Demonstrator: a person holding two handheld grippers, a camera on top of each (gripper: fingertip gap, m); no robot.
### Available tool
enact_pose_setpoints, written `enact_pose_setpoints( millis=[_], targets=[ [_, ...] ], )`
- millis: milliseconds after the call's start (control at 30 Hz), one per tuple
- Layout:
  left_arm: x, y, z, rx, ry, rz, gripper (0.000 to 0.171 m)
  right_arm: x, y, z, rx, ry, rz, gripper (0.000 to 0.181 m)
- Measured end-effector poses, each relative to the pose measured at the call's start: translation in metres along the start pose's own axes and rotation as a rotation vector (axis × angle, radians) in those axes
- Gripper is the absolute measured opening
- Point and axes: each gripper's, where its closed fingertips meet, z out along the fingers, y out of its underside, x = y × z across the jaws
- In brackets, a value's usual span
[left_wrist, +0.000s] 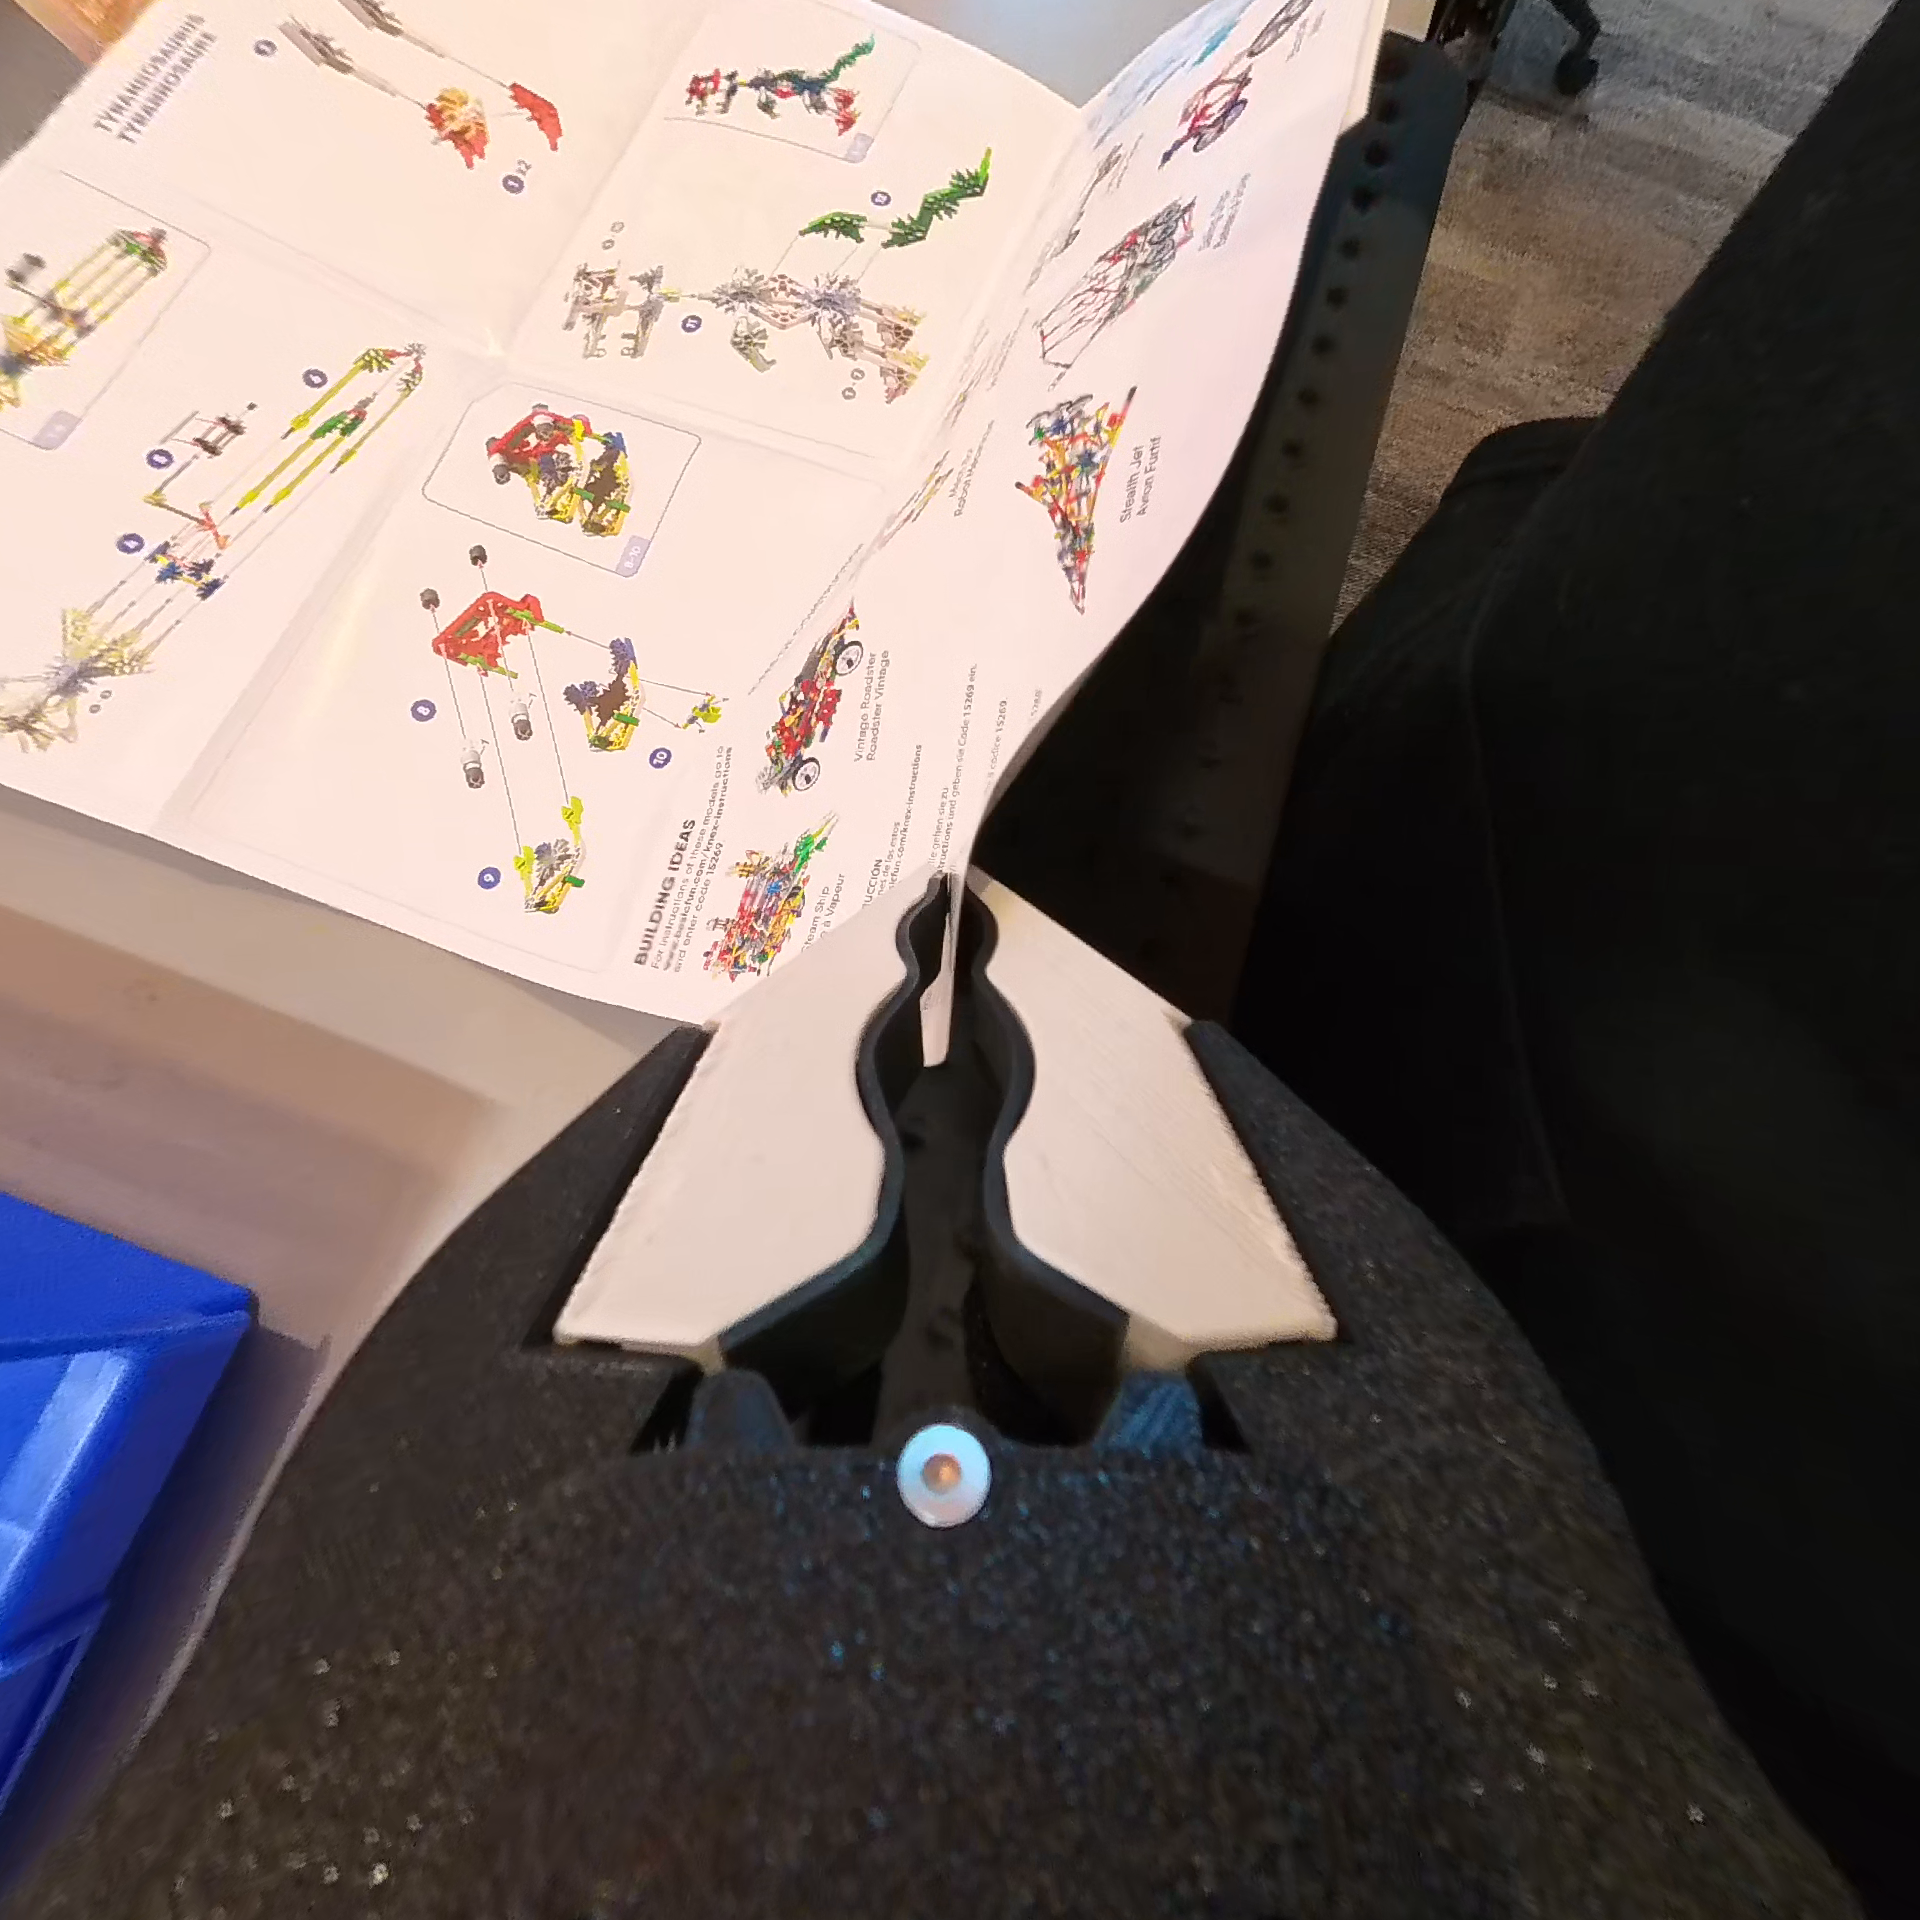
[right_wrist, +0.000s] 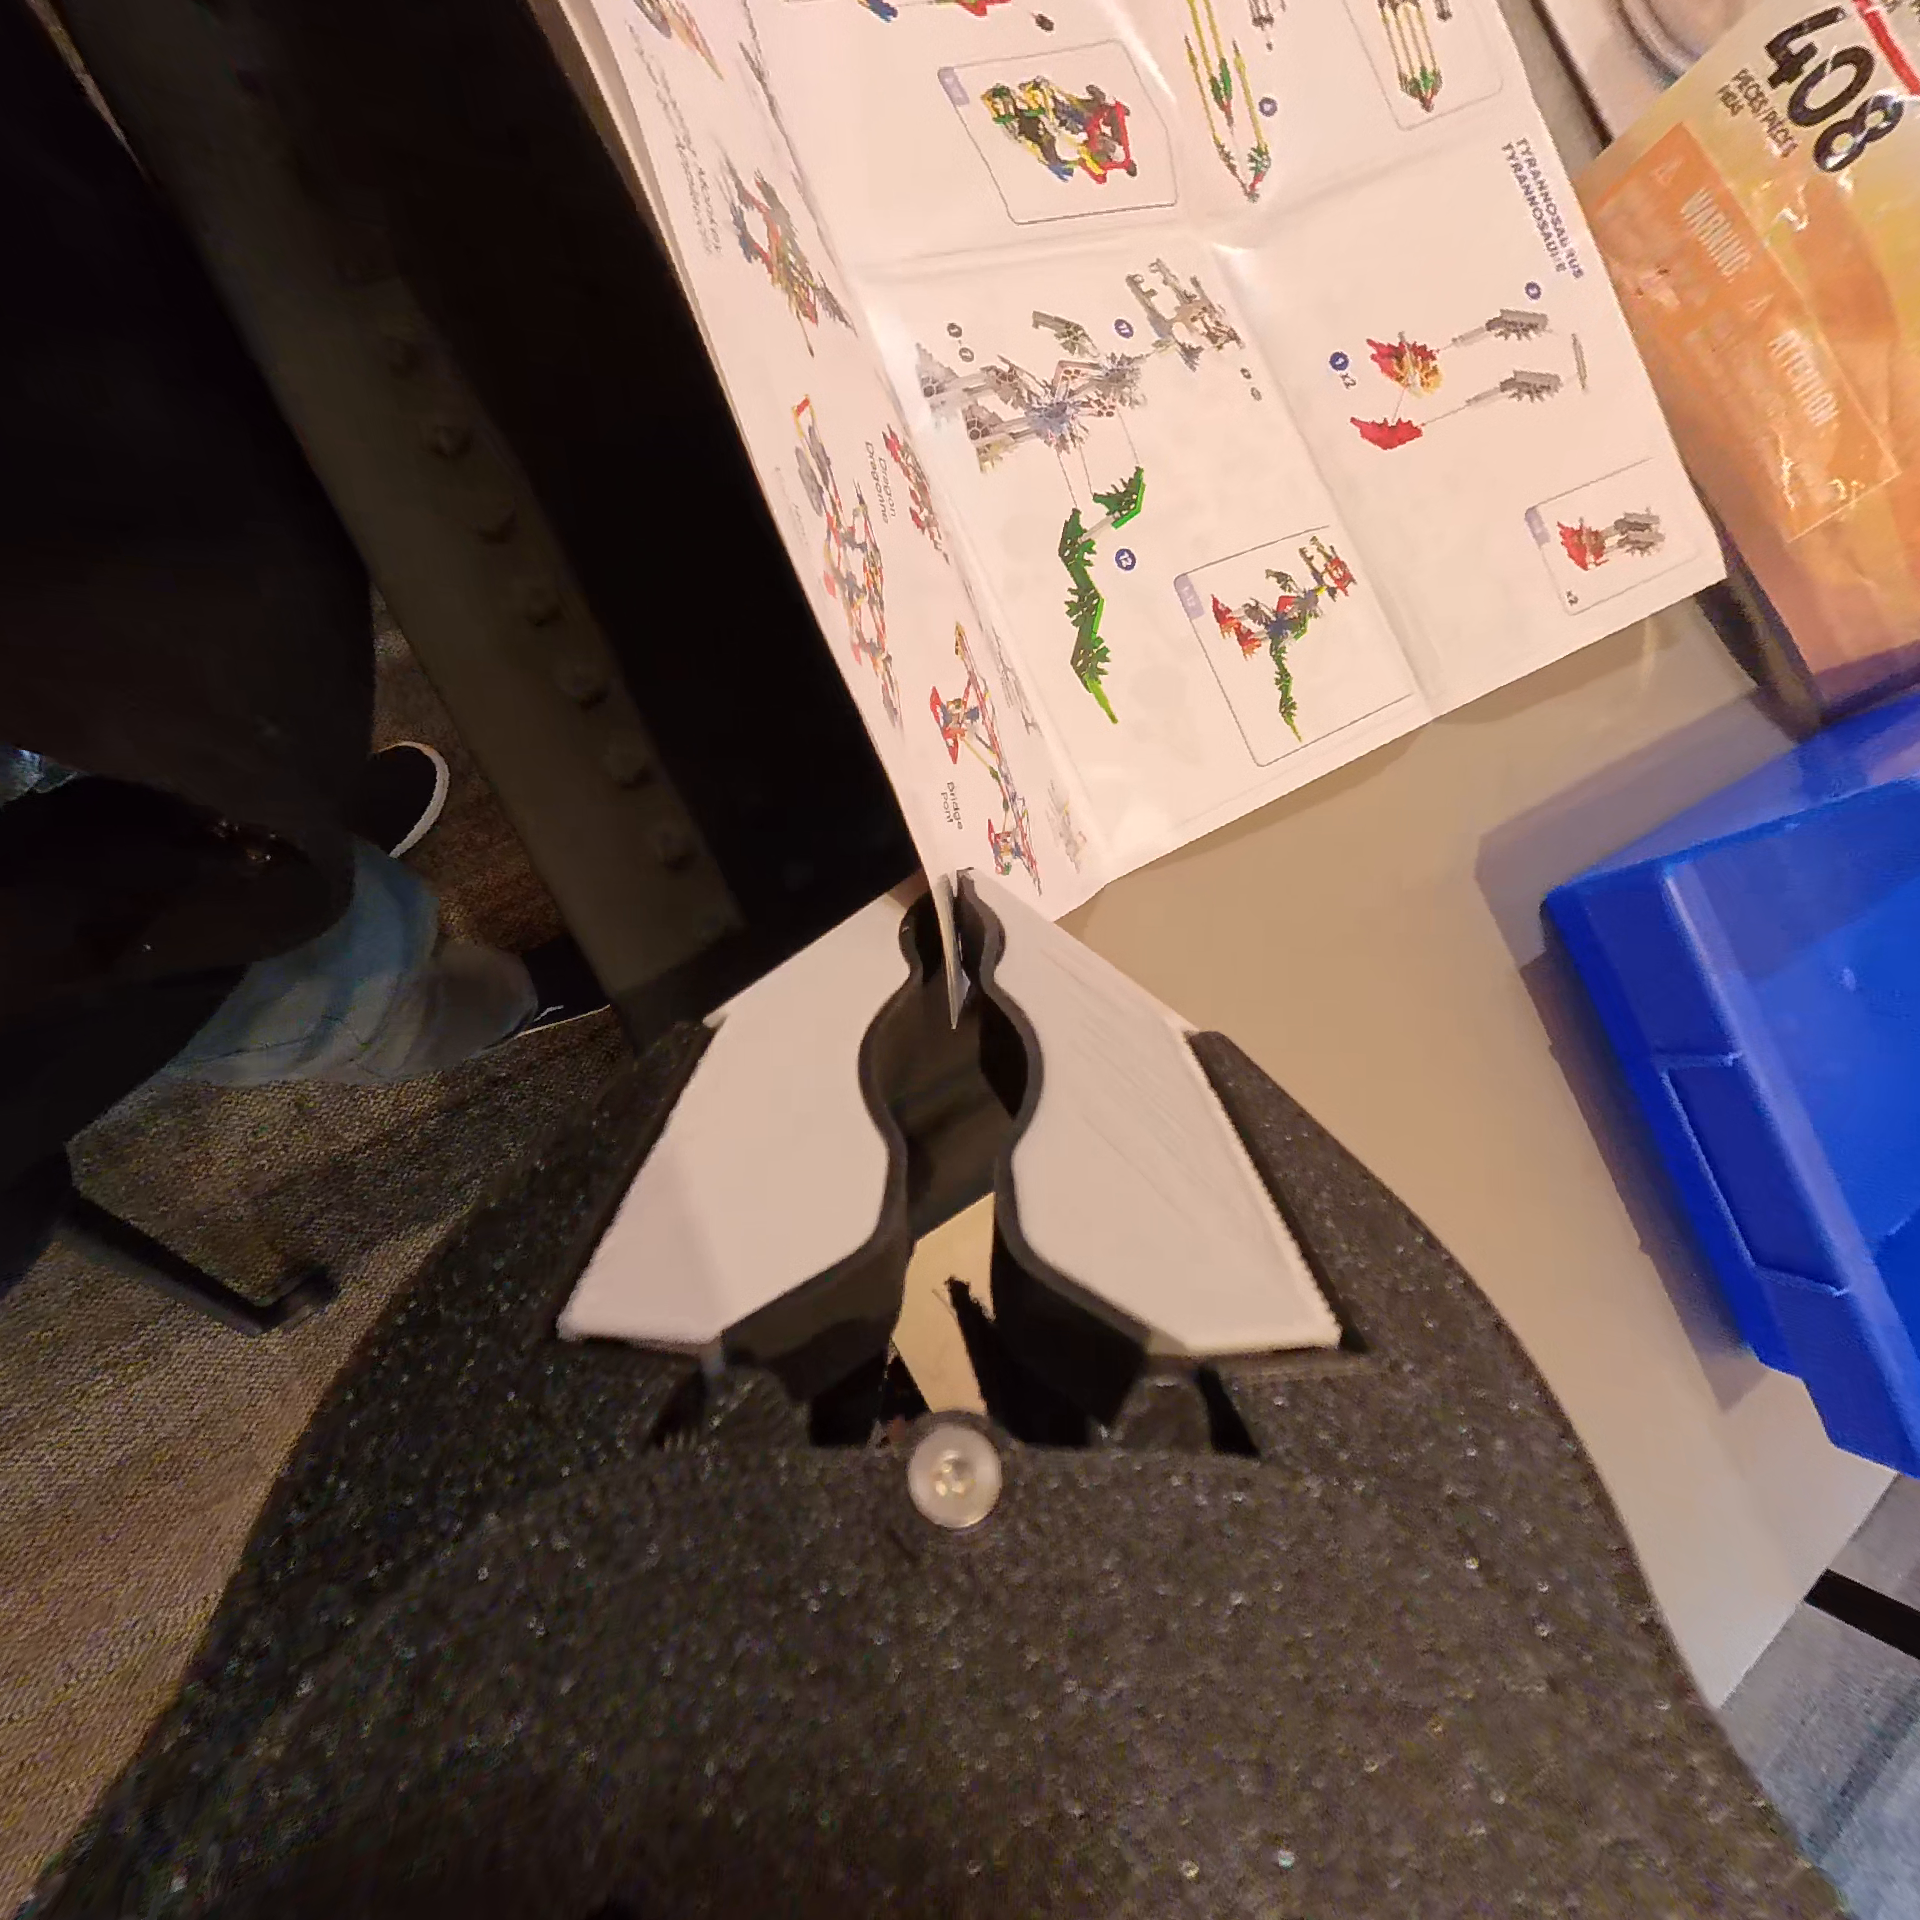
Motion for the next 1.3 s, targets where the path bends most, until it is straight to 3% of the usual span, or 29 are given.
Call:
enact_pose_setpoints(
  millis=[567,933,1300],
  targets=[
    [0.004,0.001,-0.009,0.029,0.037,-0.019,0.001,0.001,-0.005,-0.003,-0.033,-0.054,-0.006,0.0],
    [0.003,0.011,-0.004,0.018,0.011,-0.033,0.032,0.001,0.003,-0.003,-0.063,-0.068,0.01,0.0],
    [0.015,0.018,0.007,-0.016,0.048,0.0,0.002,0.002,0.016,-0.004,-0.1,-0.066,0.026,0.0]
  ],
)
